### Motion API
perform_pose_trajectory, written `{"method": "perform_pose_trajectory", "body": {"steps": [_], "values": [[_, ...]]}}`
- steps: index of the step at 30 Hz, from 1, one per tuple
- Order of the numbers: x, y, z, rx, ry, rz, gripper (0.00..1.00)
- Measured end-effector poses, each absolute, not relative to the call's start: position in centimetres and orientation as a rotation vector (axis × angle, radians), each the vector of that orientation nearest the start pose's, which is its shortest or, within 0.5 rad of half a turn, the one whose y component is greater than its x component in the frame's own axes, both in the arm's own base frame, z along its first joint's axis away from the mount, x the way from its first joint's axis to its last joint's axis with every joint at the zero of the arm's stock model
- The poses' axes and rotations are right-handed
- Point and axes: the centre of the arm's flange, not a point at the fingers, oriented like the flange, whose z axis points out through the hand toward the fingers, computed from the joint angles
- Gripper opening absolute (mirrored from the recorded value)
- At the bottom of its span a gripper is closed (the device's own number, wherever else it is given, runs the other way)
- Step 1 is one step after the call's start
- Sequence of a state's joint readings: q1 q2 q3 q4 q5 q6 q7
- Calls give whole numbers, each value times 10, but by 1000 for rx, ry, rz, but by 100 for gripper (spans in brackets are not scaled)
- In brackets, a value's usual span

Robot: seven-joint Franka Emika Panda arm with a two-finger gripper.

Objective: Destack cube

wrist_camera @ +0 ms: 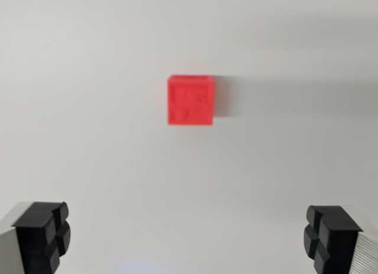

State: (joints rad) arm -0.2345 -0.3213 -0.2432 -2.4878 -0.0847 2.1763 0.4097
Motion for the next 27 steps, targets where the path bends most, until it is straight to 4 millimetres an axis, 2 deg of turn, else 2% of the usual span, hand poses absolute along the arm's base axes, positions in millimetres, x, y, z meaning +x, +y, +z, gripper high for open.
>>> {"method": "perform_pose_trajectory", "body": {"steps": [10, 27], "values": [[382, -202, 413, -2871, 1260, -4, 100], [383, -202, 413, -2871, 1260, -2, 100]]}}
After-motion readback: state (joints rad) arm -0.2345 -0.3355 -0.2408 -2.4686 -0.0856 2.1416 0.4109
